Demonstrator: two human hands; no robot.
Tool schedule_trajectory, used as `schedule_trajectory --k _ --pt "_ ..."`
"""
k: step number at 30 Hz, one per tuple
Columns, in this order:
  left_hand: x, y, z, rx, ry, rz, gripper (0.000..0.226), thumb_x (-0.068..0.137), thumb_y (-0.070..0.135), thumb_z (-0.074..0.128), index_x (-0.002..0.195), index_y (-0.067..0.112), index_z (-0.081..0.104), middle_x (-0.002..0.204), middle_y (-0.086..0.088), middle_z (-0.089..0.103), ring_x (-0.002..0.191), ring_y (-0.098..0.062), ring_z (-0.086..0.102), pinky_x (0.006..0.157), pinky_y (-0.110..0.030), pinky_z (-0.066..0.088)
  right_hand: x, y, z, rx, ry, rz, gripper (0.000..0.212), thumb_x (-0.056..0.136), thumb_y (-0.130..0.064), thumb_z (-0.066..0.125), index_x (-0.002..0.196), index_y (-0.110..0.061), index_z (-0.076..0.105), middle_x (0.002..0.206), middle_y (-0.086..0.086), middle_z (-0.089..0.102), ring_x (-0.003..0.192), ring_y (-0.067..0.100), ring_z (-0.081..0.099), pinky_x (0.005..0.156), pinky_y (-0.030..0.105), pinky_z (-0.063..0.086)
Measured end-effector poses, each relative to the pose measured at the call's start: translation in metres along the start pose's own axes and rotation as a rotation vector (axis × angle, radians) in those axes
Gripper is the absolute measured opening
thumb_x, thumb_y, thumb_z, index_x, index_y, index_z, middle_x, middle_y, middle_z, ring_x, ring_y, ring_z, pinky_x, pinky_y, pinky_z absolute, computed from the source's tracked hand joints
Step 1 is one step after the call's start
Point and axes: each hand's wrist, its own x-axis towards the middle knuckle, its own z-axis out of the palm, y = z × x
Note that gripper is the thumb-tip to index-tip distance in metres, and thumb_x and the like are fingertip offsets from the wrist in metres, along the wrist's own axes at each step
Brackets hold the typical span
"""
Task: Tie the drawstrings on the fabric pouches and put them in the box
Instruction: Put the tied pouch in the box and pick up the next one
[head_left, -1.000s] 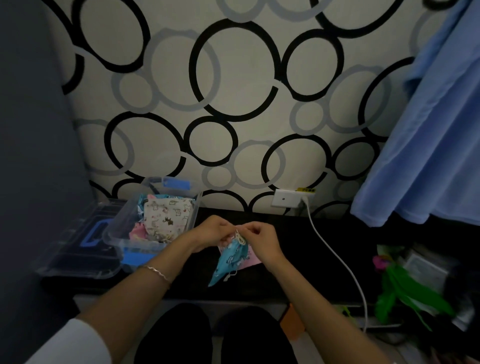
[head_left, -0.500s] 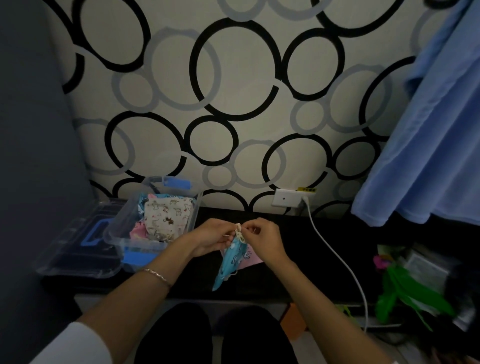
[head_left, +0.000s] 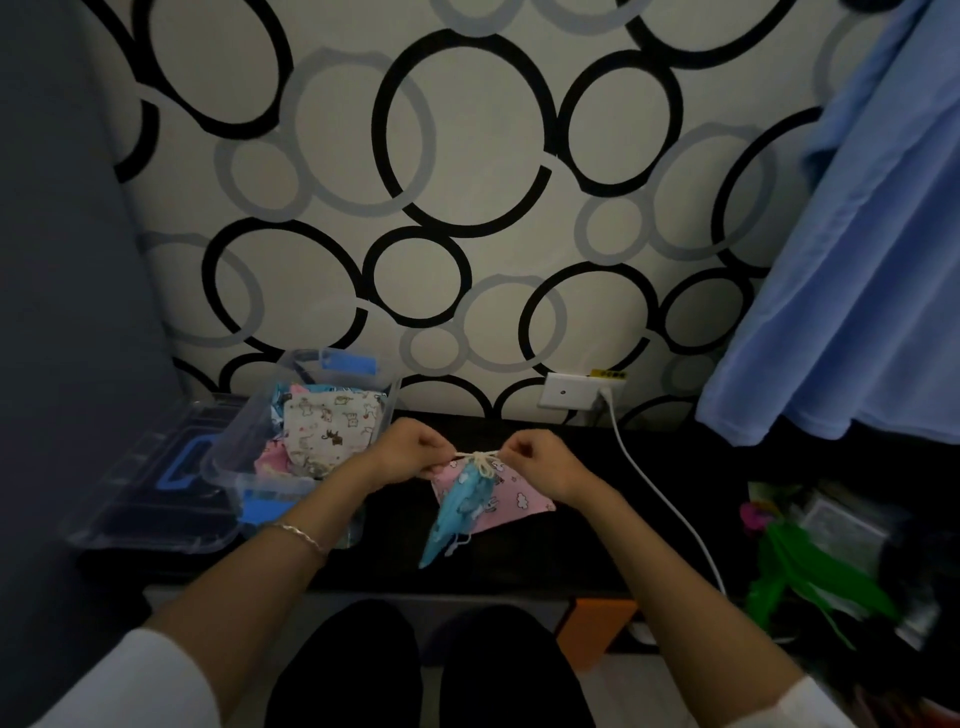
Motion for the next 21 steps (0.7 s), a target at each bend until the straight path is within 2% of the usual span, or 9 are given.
schedule_trajectory --k 4,7,10,12,14,15,17,19,21 --pt "0.002 0.007 0.005 0.104 0.078 0.023 0.015 0.097 0.019 0.054 0.086 0.021 0.063 0.084 -0.004 0.067 0.074 -0.011 0.064 0.068 -0.027 0.056 0.002 -0.002 -0.009 -0.037 -0.027 0.003 0.017 0.098 -0.022 0.052 0.084 -0.022 0.063 0.081 0.001 0.063 0.075 0.013 0.057 0.067 0.027 0.047" --pt "-0.002 0.014 0.014 0.047 0.017 0.02 0.026 0.09 0.04 0.062 0.1 0.016 0.061 0.096 -0.002 0.067 0.086 -0.013 0.065 0.07 -0.033 0.055 0.002 -0.011 -0.011 0.148 -0.011 0.005 0.02 0.097 -0.02 0.054 0.08 -0.02 0.064 0.075 0.0 0.062 0.069 0.01 0.057 0.064 0.025 0.045" --pt "-0.006 0.013 0.019 0.178 -0.037 0.141 0.026 0.078 0.025 0.078 0.099 0.014 0.068 0.092 0.001 0.07 0.084 -0.01 0.068 0.079 -0.04 0.058 0.002 -0.023 -0.017 0.281 -0.023 -0.036 0.02 0.096 -0.018 0.056 0.078 -0.013 0.065 0.072 0.0 0.063 0.065 0.004 0.06 0.066 0.022 0.048" --pt "-0.005 0.014 0.017 0.123 0.001 0.195 0.007 0.084 0.013 0.072 0.09 0.016 0.07 0.087 0.0 0.071 0.082 -0.011 0.068 0.081 -0.037 0.058 0.004 -0.03 -0.022 0.315 -0.065 -0.044 0.01 0.093 -0.016 0.059 0.094 -0.007 0.063 0.088 0.005 0.065 0.081 0.011 0.064 0.075 0.026 0.051" --pt "-0.007 0.024 0.008 0.022 0.032 0.2 0.01 0.088 0.009 0.066 0.088 0.019 0.068 0.084 0.0 0.068 0.079 -0.01 0.065 0.074 -0.03 0.054 0.009 -0.036 -0.03 0.307 -0.159 -0.04 0.027 0.088 -0.012 0.064 0.113 -0.011 0.055 0.108 0.006 0.064 0.099 0.016 0.065 0.082 0.031 0.053" --pt "-0.01 0.03 0.003 -0.005 0.036 0.211 0.011 0.089 0.009 0.063 0.088 0.02 0.067 0.081 0.002 0.066 0.074 -0.007 0.063 0.068 -0.024 0.051 0.01 -0.041 -0.033 0.232 -0.207 -0.036 0.035 0.086 -0.01 0.067 0.117 -0.014 0.053 0.113 0.006 0.064 0.101 0.018 0.066 0.082 0.032 0.056" --pt "-0.017 0.045 -0.012 -0.007 0.055 0.246 0.011 0.092 0.008 0.06 0.089 0.017 0.065 0.078 0.003 0.063 0.067 -0.002 0.059 0.059 -0.014 0.045 0.013 -0.058 -0.039 0.042 -0.232 -0.084 0.022 0.087 -0.01 0.067 0.108 -0.013 0.06 0.103 0.004 0.069 0.091 0.013 0.07 0.076 0.029 0.058" --pt "-0.02 0.057 -0.031 -0.032 0.205 0.256 0.008 0.092 0.012 0.061 0.099 0.011 0.063 0.087 0.0 0.062 0.072 -0.005 0.057 0.06 -0.017 0.044 0.018 -0.081 -0.04 0.022 -0.134 -0.157 0.003 0.091 -0.014 0.065 0.091 -0.016 0.063 0.086 -0.001 0.069 0.075 0.005 0.068 0.065 0.023 0.053" --pt "-0.021 0.061 -0.053 0.013 0.498 0.174 0.017 0.093 0.028 0.06 0.095 0.011 0.058 0.085 -0.001 0.058 0.073 -0.013 0.055 0.06 -0.026 0.045 0.028 -0.105 -0.037 0.132 0.012 -0.22 0.002 0.094 -0.013 0.061 0.092 -0.014 0.062 0.084 -0.003 0.067 0.073 0.005 0.067 0.063 0.021 0.05"
